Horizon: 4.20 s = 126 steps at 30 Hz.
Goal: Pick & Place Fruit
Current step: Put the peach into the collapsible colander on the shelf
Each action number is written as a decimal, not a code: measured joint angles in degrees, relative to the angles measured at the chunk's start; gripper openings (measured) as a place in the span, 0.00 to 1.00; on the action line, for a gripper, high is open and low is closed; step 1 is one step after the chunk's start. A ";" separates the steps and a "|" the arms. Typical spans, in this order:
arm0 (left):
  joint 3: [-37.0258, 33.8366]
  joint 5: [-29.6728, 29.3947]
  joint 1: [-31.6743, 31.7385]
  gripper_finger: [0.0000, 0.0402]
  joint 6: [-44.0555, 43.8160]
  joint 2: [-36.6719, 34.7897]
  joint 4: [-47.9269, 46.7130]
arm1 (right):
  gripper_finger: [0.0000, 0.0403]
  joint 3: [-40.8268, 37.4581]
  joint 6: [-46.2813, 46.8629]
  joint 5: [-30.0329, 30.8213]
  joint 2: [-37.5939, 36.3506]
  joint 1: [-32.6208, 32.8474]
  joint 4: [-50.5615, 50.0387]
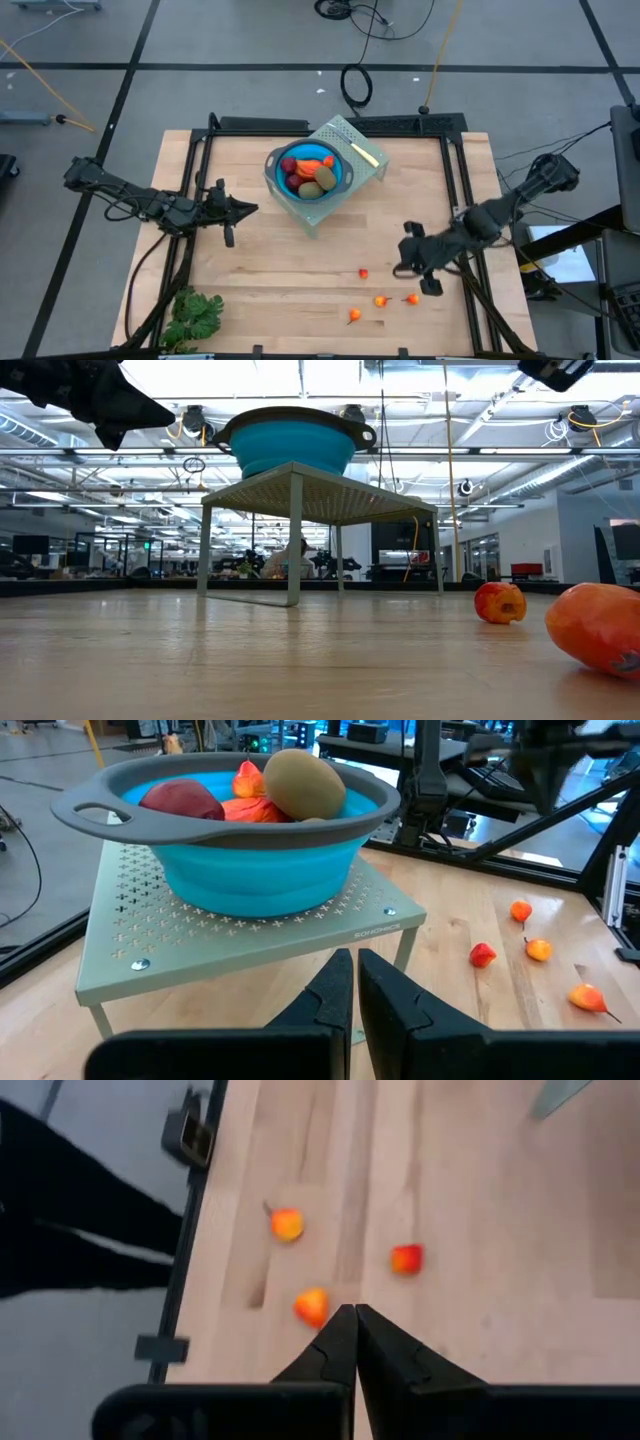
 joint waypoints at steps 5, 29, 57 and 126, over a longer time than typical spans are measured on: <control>0.01 0.00 0.00 0.05 -0.07 0.01 0.01 | 0.00 0.00 2.16 -0.29 3.86 4.64 -0.09; 0.02 -0.02 -0.01 0.05 0.13 -0.01 0.00 | 0.00 2.71 13.83 -9.18 14.95 12.66 -8.73; 0.00 3.72 -0.02 0.05 -0.13 0.00 0.02 | 0.44 2.73 21.67 -15.27 14.96 9.26 -15.65; 0.00 5.95 0.01 0.05 0.59 0.01 -0.02 | 0.76 -13.72 28.84 -13.71 14.98 9.41 8.60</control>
